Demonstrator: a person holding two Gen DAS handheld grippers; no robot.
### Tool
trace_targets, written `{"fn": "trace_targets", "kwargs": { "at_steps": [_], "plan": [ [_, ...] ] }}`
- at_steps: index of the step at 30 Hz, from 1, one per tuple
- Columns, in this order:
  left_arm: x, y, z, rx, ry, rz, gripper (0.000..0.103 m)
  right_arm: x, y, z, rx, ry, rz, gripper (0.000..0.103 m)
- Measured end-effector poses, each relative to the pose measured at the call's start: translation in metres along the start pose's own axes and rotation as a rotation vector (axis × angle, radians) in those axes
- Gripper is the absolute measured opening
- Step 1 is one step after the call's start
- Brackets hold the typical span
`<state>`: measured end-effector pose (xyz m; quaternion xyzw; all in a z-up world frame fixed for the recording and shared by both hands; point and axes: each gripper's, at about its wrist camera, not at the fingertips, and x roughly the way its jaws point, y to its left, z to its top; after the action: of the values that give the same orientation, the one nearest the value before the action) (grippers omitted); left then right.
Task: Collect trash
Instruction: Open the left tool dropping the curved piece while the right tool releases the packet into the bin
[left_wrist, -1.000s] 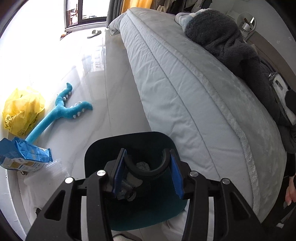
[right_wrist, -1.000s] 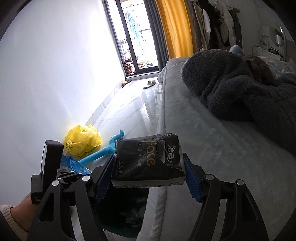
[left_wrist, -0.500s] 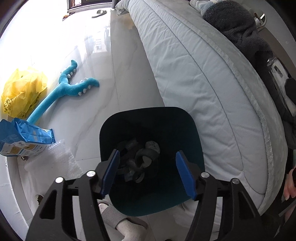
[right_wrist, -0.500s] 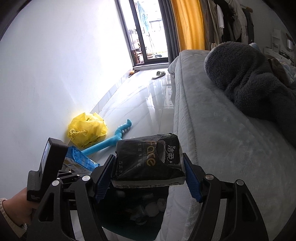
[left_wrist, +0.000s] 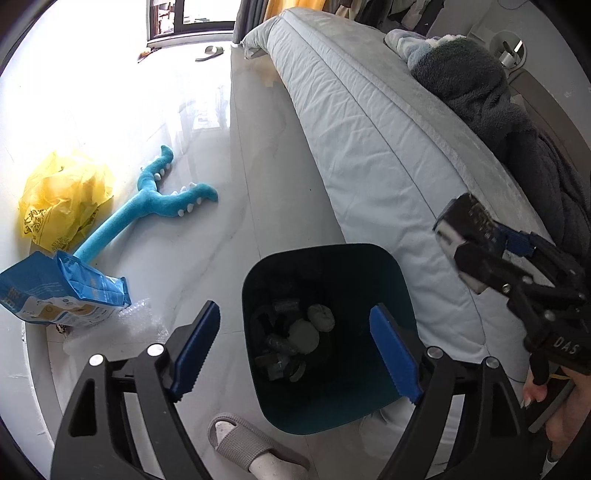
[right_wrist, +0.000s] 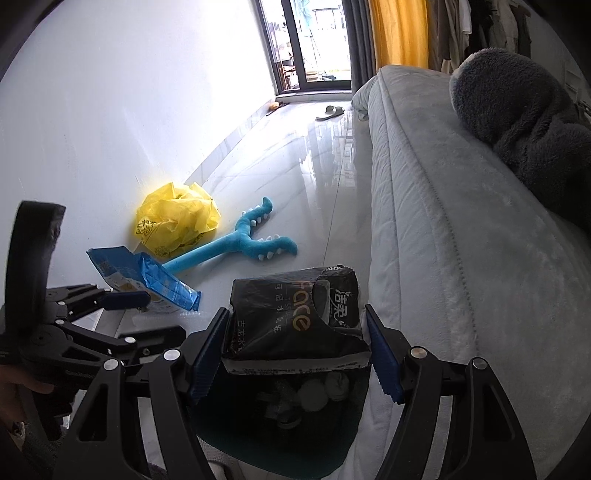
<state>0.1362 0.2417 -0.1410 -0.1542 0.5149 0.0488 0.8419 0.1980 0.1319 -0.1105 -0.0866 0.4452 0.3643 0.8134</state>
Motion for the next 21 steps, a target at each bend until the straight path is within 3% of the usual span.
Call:
{"fn": "trace_targets", "kwargs": {
  "at_steps": [15,21],
  "plan": [
    [-0.055,0.024,0.01,0.003,-0.27,0.025,0.085,0.067,0.031,-0.023,-0.043,0.189,-0.001,0.072],
    [-0.078,0.022,0.016,0.004,-0.373,-0.004,0.092,0.09,0.034,-0.036,-0.035,0.276,-0.001,0.072]
  ]
}}
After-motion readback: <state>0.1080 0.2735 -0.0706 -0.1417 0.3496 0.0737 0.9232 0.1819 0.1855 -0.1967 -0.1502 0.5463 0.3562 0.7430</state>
